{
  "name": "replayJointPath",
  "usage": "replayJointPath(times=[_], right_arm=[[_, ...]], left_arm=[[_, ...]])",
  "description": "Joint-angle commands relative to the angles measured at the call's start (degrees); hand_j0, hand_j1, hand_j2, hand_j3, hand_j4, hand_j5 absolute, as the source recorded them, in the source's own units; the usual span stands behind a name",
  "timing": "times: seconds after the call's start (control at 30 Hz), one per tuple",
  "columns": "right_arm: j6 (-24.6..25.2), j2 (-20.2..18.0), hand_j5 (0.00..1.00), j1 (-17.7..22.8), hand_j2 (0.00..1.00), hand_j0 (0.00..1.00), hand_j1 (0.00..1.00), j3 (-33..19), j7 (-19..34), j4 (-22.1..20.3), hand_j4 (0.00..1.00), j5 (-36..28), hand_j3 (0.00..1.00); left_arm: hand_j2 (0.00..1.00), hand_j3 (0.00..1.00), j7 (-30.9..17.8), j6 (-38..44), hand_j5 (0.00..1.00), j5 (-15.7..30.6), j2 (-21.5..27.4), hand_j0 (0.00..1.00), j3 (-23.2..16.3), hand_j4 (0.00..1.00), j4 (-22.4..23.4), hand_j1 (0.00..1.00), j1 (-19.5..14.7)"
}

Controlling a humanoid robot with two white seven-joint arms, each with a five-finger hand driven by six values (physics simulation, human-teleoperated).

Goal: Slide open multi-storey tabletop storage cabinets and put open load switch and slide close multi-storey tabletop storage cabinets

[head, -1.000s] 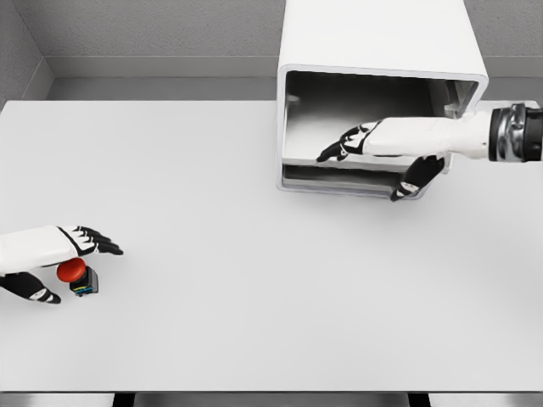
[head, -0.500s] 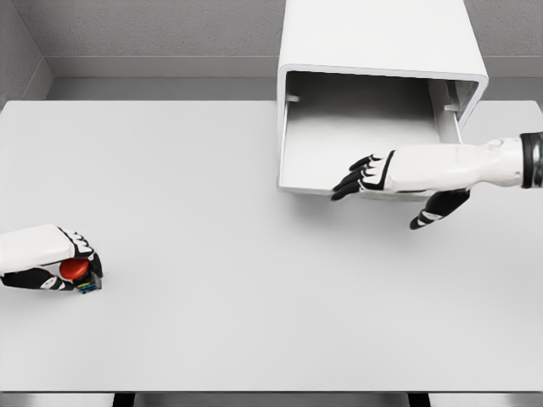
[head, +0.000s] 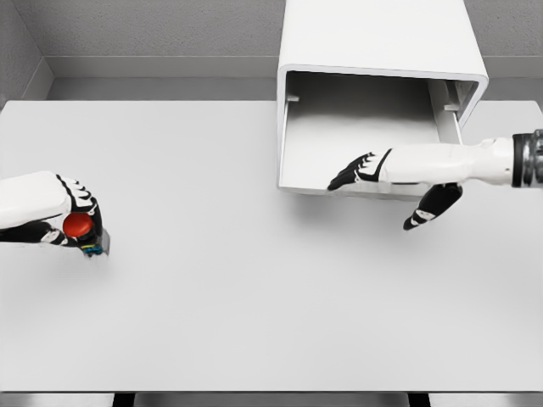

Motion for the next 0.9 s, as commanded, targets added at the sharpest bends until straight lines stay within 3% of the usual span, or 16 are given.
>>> replayJointPath(times=[0.0,0.03,0.2,0.4,0.57,0.87], right_arm=[[6.0,0.2,1.0,0.0,1.0,1.0,1.0,-0.1,0.0,0.0,1.0,-0.5,1.0],[7.9,0.1,1.0,0.0,1.0,1.0,1.0,-0.1,0.0,0.0,1.0,-0.5,1.0],[7.6,0.0,1.0,0.3,1.0,1.0,1.0,0.1,0.0,-0.5,1.0,0.0,1.0],[1.0,-0.4,1.0,0.4,1.0,1.0,1.0,0.8,0.0,-1.0,1.0,0.1,1.0],[-8.5,-2.5,1.0,1.1,1.0,1.0,1.0,2.3,0.0,-1.1,1.0,0.1,1.0],[-8.5,-5.0,1.0,1.8,1.0,1.0,1.0,1.9,0.0,-1.2,1.0,-0.3,1.0]], left_arm=[[0.43,0.43,0.0,0.1,0.43,1.0,0.1,0.43,0.1,0.43,-0.2,0.43,-0.2],[0.43,0.43,0.0,0.1,0.43,1.1,0.1,0.43,0.1,0.43,-0.2,0.43,-0.6],[0.43,0.43,0.0,0.1,0.43,1.8,-0.2,0.43,-0.1,0.43,-0.2,0.43,-3.8],[0.43,0.43,1.9,0.1,0.43,1.8,-1.2,0.43,-0.4,0.43,-0.2,0.43,-7.5],[0.43,0.43,1.9,0.1,0.43,1.8,-3.3,0.43,-0.6,0.43,-0.2,0.43,-9.4],[0.43,0.43,1.8,0.1,0.43,1.8,-5.3,0.43,-0.7,0.43,-0.2,0.43,-10.2]])
